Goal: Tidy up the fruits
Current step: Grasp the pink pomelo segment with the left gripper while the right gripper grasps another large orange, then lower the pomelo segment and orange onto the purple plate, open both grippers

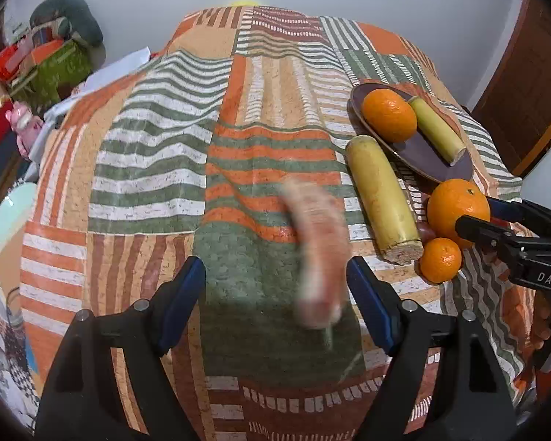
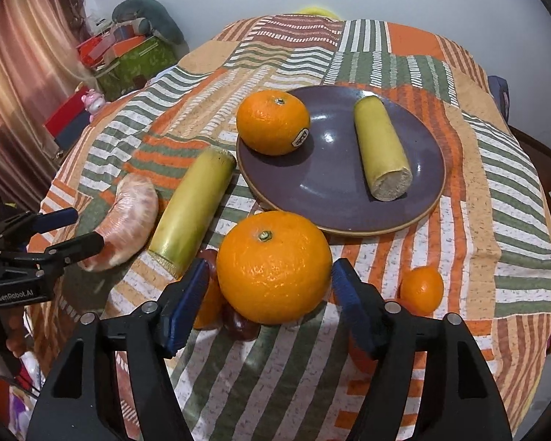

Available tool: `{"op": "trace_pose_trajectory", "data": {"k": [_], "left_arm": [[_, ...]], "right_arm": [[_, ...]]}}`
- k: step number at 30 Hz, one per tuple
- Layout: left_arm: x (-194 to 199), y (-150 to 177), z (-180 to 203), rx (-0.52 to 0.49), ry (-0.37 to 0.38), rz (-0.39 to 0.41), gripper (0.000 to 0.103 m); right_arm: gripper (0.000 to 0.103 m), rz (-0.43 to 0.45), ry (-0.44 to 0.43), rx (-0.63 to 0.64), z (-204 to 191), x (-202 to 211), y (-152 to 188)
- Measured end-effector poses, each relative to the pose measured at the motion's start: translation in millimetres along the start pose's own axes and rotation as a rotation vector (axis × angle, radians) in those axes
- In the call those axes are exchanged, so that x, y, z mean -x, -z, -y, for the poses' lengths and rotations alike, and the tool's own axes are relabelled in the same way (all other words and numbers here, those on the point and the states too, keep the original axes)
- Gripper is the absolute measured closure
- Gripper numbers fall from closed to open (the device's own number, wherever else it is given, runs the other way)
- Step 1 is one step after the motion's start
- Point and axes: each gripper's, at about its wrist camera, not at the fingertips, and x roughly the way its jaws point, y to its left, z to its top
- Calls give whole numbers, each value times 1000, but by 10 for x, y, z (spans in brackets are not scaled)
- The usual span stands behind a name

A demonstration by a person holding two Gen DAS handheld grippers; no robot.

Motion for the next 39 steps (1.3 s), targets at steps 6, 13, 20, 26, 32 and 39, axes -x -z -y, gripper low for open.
{"op": "trace_pose_trajectory", "data": {"k": [6,13,20,26,32,39], "left_arm": [[-128,-48,113,-36,7,0,23],[-319,-139,188,-61,12,-2,30],[-445,-158,184,-57,16,-23,46],[-448,-117,209,-79,18,-17,53],[-366,-47,300,-108,25,-15,59],[-74,-75,285,-85,22,43,59]], "right_arm": [[35,-8,17,9,-2,-91,-26],[35,-10,-18,-12,47,-113,-34],[36,-12,-35,-12,70,-130,-40],[37,5,-28,-14,54,-111,-22],[38,15,-29,-17,61,-37,-26],[38,72,-19,-35,127,230,-58]]}}
